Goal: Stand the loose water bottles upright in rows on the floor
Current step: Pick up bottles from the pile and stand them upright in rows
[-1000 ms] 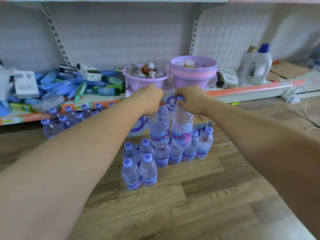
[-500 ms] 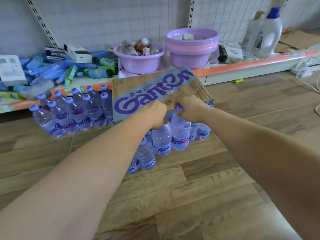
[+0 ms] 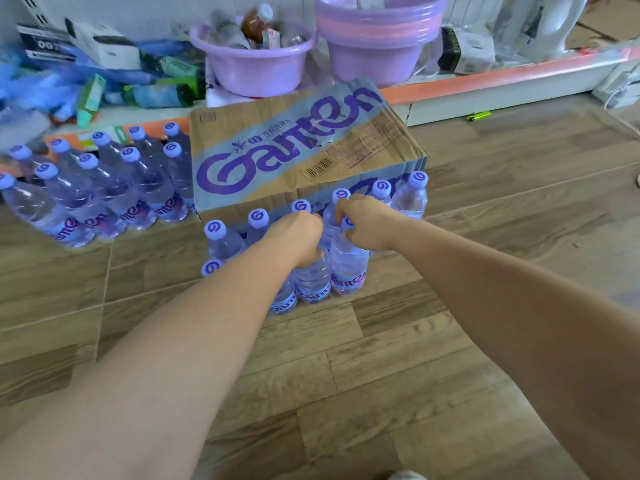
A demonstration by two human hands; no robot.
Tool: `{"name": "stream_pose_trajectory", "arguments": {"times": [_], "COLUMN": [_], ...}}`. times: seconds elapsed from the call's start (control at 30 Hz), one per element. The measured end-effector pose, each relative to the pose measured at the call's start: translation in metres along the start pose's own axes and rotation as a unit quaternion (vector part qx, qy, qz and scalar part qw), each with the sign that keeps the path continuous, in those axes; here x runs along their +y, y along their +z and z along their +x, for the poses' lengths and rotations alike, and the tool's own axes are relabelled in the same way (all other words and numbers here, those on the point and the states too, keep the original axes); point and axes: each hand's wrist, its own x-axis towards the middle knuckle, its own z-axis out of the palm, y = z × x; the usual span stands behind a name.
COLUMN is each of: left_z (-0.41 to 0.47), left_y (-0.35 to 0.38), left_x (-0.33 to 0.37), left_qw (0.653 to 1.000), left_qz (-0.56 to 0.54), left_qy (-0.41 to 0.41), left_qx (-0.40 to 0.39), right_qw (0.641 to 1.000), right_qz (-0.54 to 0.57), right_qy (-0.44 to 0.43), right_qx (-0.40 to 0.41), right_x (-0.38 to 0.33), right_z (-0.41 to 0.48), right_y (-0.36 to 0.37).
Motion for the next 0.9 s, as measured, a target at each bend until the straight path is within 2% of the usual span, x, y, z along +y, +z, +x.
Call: {"name": "stream_pose_trajectory", "arguments": {"times": [0.27, 0.33, 0.4, 0.5, 0.57, 0.63, 0.8, 0.9], "left_z": [0.001, 0.0, -0.001, -0.005, -0.005, -0.009, -0.02, -0.031], "left_y": [0.002, 0.003, 0.003, -0.006, -0.015, -0.026, -0.034, -0.026], "left_x": [-0.004, -0.006, -0.008, -0.018, -0.029, -0.048, -0.122, -0.168], "left_qw": [1.0, 1.0, 1.0, 1.0, 0.997, 0.993, 0.993, 0.995], "left_qz": [-0.002, -0.003, 0.001, -0.014, -0.025, -0.031, 0.025, 0.011], "left_qy": [0.005, 0.007, 0.013, 0.012, 0.013, 0.002, -0.026, -0.071], "left_qx": [0.012, 0.014, 0.006, 0.023, 0.076, 0.114, 0.112, 0.073], "right_qw": [1.0, 1.0, 0.994, 0.977, 0.971, 0.97, 0.976, 0.979], "right_qz": [0.02, -0.016, -0.114, -0.196, -0.176, -0.146, -0.161, -0.155], "right_qy": [-0.005, -0.003, -0.003, -0.026, -0.049, -0.072, -0.108, -0.111], "right_qx": [0.009, 0.002, 0.004, 0.083, 0.157, 0.183, 0.095, 0.066], "right_x": [0.004, 0.003, -0.003, -0.019, -0.031, -0.046, -0.095, -0.125], "right_z": [-0.001, -0.003, -0.002, 0.003, 0.011, 0.022, 0.061, 0.086], "right_y": [0.011, 0.01, 0.007, -0.003, -0.011, -0.017, -0.018, -0.009]}}
